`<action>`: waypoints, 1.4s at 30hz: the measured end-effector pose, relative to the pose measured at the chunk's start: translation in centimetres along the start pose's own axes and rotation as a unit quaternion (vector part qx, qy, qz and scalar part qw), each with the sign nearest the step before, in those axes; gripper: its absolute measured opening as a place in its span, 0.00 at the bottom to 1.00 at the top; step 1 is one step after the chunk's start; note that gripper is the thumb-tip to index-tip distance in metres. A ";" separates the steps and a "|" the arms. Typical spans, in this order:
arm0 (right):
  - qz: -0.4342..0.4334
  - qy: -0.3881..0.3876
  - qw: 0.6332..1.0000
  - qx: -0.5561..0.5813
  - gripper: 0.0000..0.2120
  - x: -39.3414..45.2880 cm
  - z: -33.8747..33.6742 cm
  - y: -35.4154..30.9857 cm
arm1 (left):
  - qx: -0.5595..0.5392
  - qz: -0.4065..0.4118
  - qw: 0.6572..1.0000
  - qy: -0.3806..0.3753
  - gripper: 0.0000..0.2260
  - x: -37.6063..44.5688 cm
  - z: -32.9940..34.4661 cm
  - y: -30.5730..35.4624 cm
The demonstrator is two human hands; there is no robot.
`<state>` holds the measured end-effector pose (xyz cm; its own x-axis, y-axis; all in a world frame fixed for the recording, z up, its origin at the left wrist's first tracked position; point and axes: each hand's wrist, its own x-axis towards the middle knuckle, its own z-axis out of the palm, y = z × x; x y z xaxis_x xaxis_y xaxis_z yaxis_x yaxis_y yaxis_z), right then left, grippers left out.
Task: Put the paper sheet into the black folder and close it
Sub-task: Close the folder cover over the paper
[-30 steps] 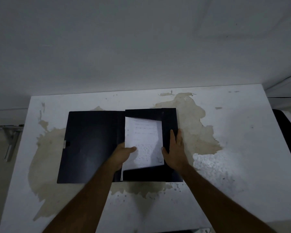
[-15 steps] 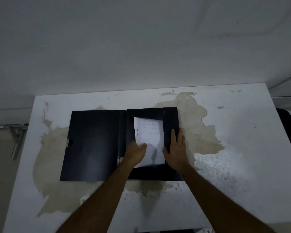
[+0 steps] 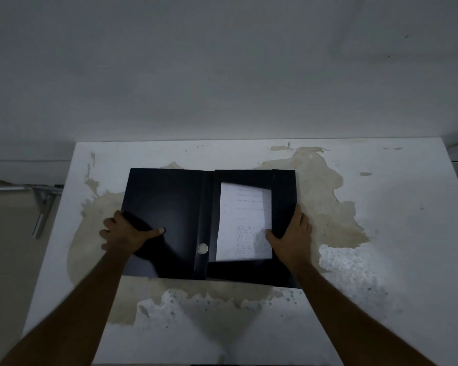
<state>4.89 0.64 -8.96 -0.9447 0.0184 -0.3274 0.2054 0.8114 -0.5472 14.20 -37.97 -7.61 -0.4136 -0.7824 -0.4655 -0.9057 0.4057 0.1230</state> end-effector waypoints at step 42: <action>0.019 -0.143 0.965 0.218 0.22 1.1 -5.5 0.5 | -0.360 0.240 0.843 -0.320 0.20 -18.2 -5.0 14.2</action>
<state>2.53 4.30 -5.41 -0.8380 -0.1689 -0.5189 0.3855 0.4897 -0.7820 8.41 -20.36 6.96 -0.8223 -0.1011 -0.5600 -0.5651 0.0294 0.8245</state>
